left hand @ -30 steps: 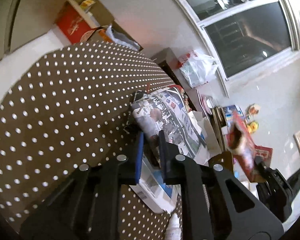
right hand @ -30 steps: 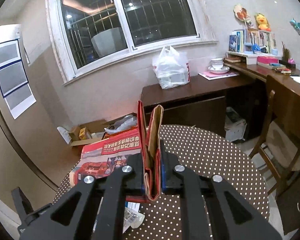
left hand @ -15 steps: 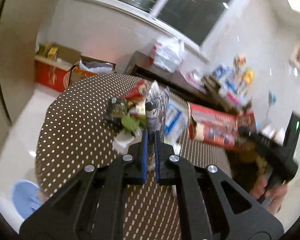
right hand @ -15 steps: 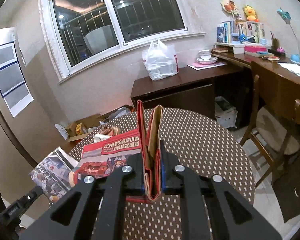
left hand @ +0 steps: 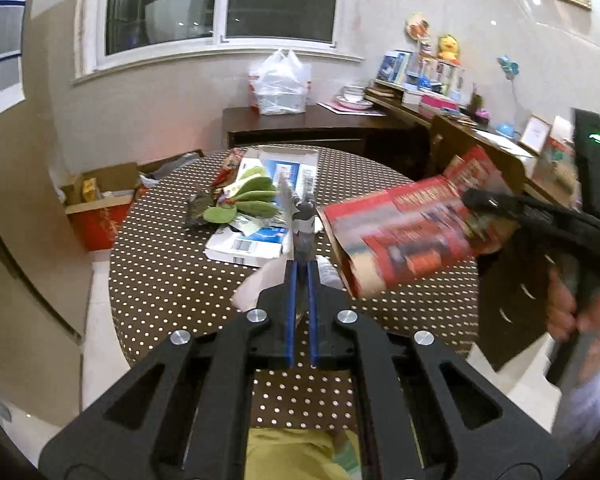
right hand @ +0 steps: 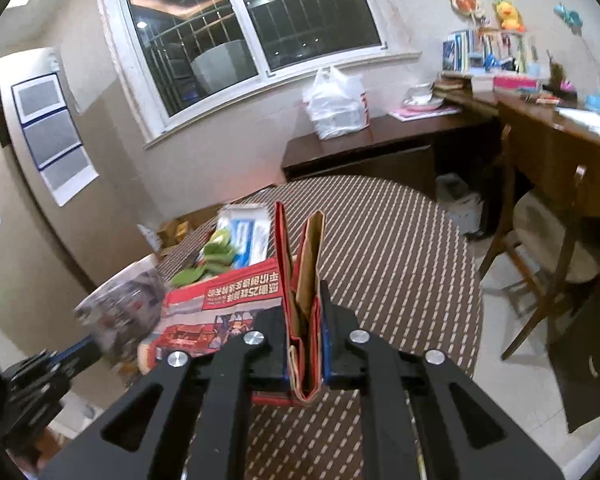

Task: Collect trash
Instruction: 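Grasp the rolled newspaper item with the left tool while right holds the carton, then carry the newspaper item and red carton over the wastebasket with both tools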

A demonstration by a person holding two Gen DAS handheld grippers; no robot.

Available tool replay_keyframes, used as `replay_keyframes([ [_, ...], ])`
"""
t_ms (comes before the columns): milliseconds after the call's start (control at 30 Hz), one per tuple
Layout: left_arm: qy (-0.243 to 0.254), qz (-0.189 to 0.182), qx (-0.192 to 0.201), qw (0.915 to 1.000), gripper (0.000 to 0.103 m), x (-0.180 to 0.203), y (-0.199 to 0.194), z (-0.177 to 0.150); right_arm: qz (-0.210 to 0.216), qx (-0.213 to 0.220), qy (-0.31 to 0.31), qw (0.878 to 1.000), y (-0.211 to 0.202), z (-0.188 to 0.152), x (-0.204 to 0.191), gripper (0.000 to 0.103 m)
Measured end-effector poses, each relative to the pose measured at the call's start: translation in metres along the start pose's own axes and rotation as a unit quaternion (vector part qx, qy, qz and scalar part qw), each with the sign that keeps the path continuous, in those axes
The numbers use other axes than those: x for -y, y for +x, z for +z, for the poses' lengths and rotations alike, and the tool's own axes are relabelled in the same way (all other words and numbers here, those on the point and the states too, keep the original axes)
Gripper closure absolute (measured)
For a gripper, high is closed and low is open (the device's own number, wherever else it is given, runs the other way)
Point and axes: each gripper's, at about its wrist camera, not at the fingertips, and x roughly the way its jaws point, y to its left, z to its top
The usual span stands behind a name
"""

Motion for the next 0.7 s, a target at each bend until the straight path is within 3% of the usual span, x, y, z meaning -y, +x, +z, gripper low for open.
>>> replay_keyframes([
  [133,0.009,-0.020,-0.012,0.9997,0.090,0.008,0.015,0.003,-0.018,-0.004,0.013,1.000,-0.003,-0.012,0.004,0.092],
  [200,0.010,-0.027,-0.018,0.9994,0.072,0.012,0.026,0.002,-0.021,-0.005,0.020,1.000,-0.004,-0.015,0.008,0.092],
  [233,0.006,-0.016,-0.022,0.9996,0.053,0.012,0.033,0.001,-0.027,-0.005,0.022,0.999,-0.005,-0.017,0.010,0.092],
  [267,0.004,-0.012,-0.023,0.9997,0.049,0.013,0.038,-0.001,-0.033,-0.004,0.020,0.999,-0.004,-0.018,0.011,0.092],
  [433,-0.007,-0.032,-0.041,0.9986,0.048,0.018,0.073,0.000,-0.048,-0.018,0.026,0.998,0.003,-0.022,0.021,0.092],
  [533,0.003,-0.013,-0.039,0.9992,0.050,0.026,0.088,0.001,-0.063,-0.022,0.026,0.997,0.009,-0.023,0.027,0.092],
  [600,0.000,-0.024,-0.040,0.9989,0.069,0.029,0.091,0.003,-0.067,-0.024,0.030,0.997,0.011,-0.023,0.031,0.091],
  [667,0.010,-0.009,-0.031,0.9994,0.076,0.034,0.087,0.006,-0.069,-0.024,0.032,0.997,0.011,-0.023,0.034,0.091],
  [700,0.017,0.005,-0.018,0.9997,0.092,0.036,0.084,0.007,-0.071,-0.023,0.029,0.997,0.011,-0.022,0.034,0.091],
])
